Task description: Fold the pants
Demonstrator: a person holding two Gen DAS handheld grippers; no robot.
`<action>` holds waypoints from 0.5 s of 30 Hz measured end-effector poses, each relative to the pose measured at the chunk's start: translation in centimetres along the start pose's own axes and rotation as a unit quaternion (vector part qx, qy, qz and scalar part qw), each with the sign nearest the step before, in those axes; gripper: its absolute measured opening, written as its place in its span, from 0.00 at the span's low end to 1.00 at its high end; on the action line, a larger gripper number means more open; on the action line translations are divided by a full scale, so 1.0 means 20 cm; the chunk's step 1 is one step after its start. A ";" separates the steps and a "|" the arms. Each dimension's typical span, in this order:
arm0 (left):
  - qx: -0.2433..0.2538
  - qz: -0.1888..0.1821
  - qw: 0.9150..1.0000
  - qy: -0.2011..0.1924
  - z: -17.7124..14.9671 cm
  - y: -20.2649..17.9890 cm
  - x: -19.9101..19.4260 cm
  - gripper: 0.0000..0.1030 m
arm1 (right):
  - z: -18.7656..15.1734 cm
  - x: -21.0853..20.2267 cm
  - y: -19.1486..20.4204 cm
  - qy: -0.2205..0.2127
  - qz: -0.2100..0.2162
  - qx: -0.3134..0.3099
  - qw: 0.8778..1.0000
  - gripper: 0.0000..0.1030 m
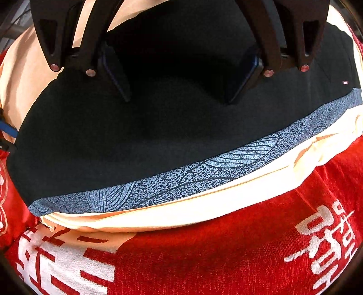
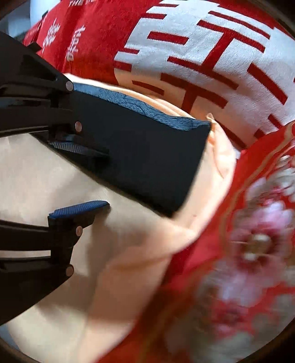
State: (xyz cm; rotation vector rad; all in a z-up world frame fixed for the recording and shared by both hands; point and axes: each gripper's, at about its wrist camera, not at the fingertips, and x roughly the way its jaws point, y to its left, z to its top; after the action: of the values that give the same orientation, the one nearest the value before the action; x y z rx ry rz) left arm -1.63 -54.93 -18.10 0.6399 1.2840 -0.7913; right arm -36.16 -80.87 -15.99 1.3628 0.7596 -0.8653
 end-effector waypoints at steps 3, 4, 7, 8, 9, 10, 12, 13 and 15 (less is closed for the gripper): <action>0.000 0.009 1.000 -0.002 0.01 0.00 0.00 0.93 | 0.03 0.03 0.04 -0.003 0.003 -0.003 1.000 0.42; -0.005 0.013 1.000 -0.001 0.00 0.01 0.02 0.97 | 0.09 0.12 0.07 0.001 -0.002 -0.008 1.000 0.42; -0.031 -0.002 0.999 0.009 0.00 0.07 0.05 0.97 | 0.12 0.07 0.12 -0.003 -0.027 -0.038 0.999 0.21; -0.027 0.002 1.000 0.008 0.00 0.06 0.04 0.97 | 0.12 0.06 0.12 -0.007 -0.025 -0.040 0.999 0.21; -0.024 0.005 1.000 0.007 0.00 0.06 0.04 0.97 | 0.12 0.03 0.12 -0.015 -0.031 -0.041 0.999 0.20; -0.023 0.007 1.000 0.006 0.00 0.06 0.04 0.97 | 0.12 0.01 0.10 -0.024 -0.038 -0.042 0.998 0.19; -0.028 0.005 1.000 0.007 0.00 0.07 0.05 0.97 | 0.13 -0.01 0.04 -0.032 -0.043 -0.032 0.998 0.19; -0.030 0.003 1.000 0.007 0.00 0.08 0.05 0.97 | 0.13 0.00 0.00 -0.025 -0.026 -0.017 0.999 0.19; -0.029 0.005 1.000 0.005 -0.01 0.08 0.05 0.98 | 0.13 -0.02 -0.07 -0.014 0.007 -0.003 1.000 0.21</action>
State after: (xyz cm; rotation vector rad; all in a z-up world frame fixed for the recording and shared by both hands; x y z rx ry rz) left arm -0.33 -54.01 -19.20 0.6026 1.3077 -0.7409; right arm -37.64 -83.34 -16.17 1.3475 0.7300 -0.8692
